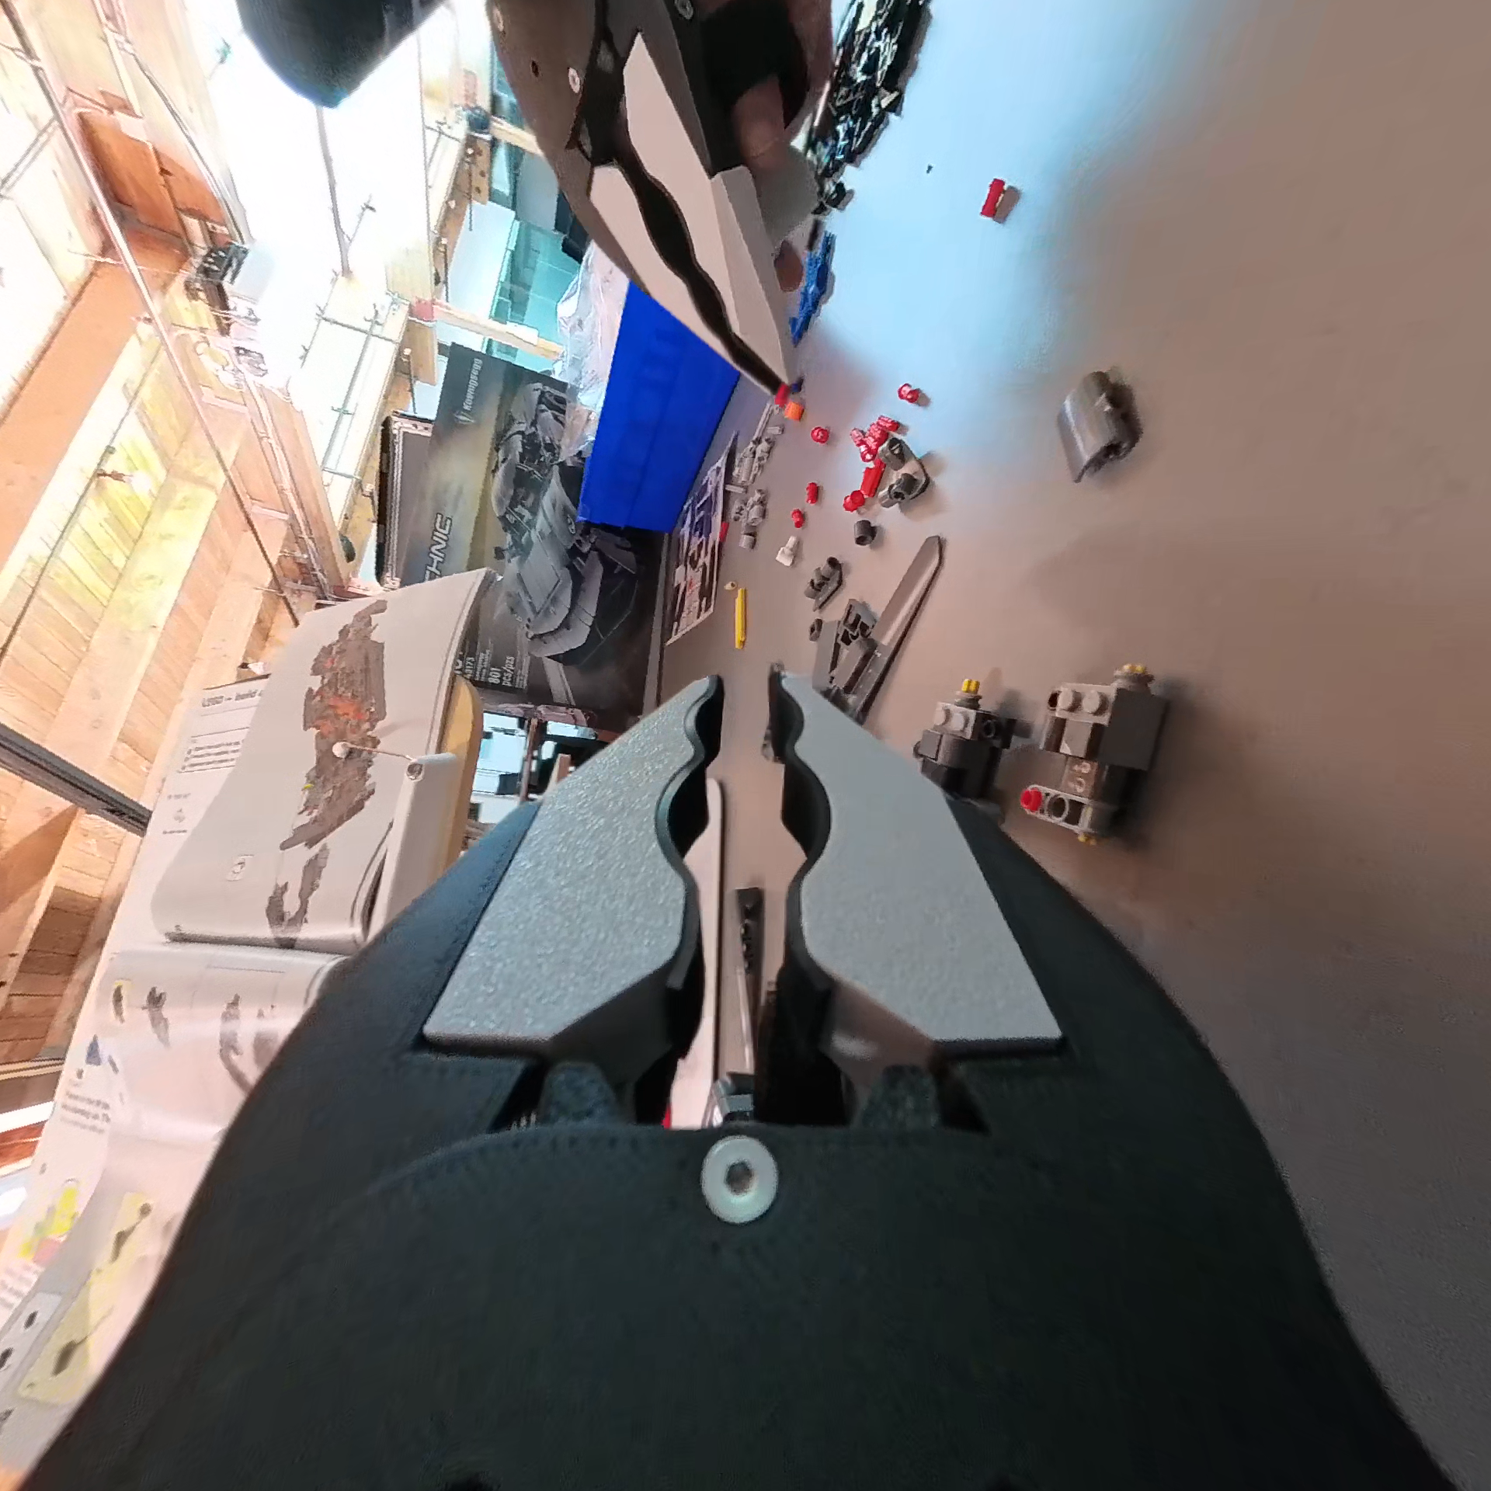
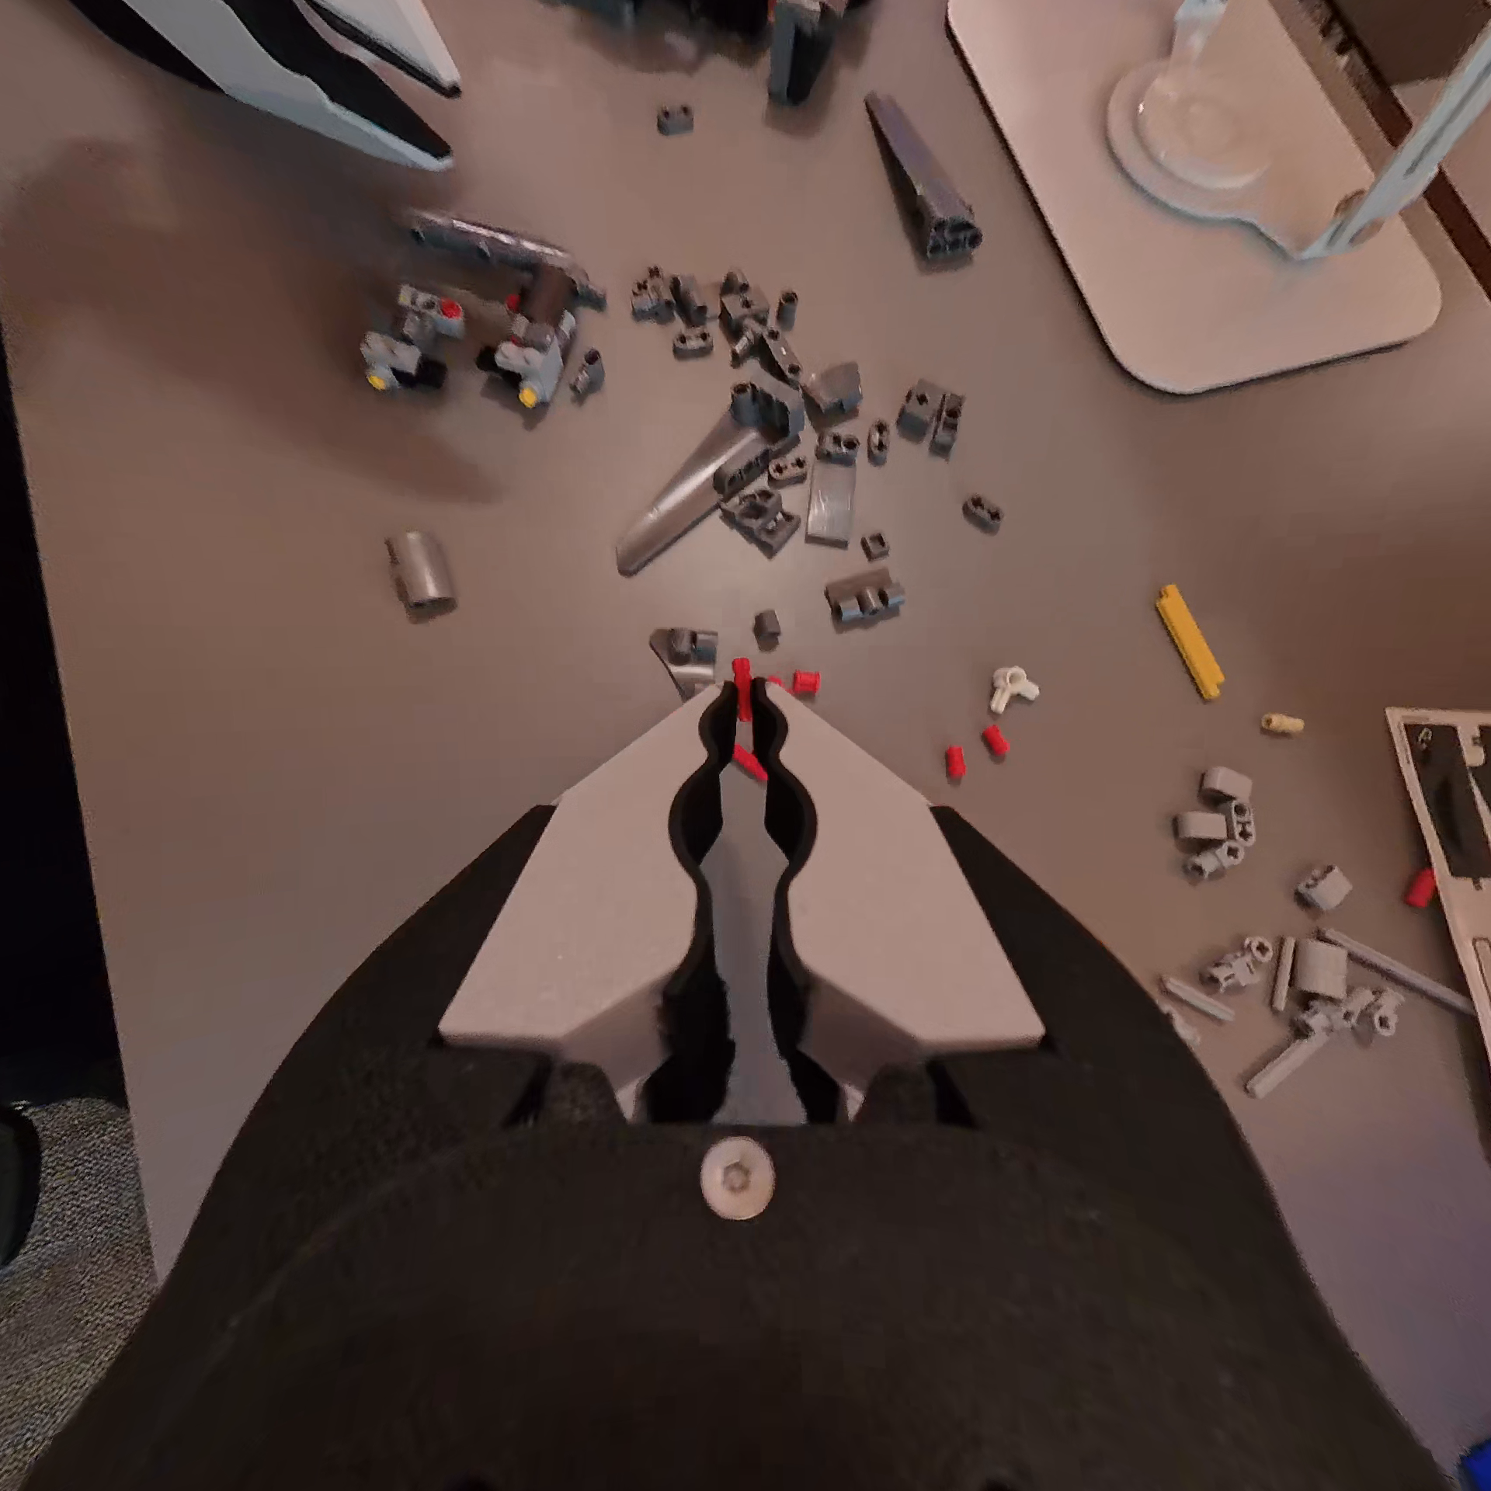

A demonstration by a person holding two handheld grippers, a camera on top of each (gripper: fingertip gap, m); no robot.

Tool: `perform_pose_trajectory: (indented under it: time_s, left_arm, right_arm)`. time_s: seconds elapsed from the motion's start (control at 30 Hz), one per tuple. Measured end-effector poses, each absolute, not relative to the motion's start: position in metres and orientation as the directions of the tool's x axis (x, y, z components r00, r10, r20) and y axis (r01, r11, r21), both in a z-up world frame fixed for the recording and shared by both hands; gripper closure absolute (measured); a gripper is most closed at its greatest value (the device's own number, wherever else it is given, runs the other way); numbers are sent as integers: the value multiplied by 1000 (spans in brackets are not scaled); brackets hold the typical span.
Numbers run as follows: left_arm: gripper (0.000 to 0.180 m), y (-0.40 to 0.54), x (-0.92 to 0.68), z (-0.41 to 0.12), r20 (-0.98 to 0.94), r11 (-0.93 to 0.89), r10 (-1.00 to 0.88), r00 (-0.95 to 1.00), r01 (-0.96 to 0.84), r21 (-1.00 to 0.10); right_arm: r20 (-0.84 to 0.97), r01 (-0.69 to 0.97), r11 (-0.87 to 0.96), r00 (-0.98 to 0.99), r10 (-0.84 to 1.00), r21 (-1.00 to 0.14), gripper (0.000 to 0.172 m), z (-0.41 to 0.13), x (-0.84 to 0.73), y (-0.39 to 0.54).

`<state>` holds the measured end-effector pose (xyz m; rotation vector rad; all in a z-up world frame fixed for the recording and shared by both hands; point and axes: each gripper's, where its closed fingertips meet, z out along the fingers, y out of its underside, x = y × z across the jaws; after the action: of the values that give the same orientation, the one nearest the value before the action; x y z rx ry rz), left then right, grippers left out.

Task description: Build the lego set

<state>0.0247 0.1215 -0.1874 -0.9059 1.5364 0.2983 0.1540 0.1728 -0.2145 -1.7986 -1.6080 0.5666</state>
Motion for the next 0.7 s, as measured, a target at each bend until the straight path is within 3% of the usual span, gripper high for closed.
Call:
perform_pose_trajectory:
  time_s: [0.7]
  left_arm:
    - [166, 115, 68, -157, -957, 746, -267, 112, -605, -279]
  right_arm:
    - [42, 563, 52, -32, 999, -825, 172, -165, 85, 136]
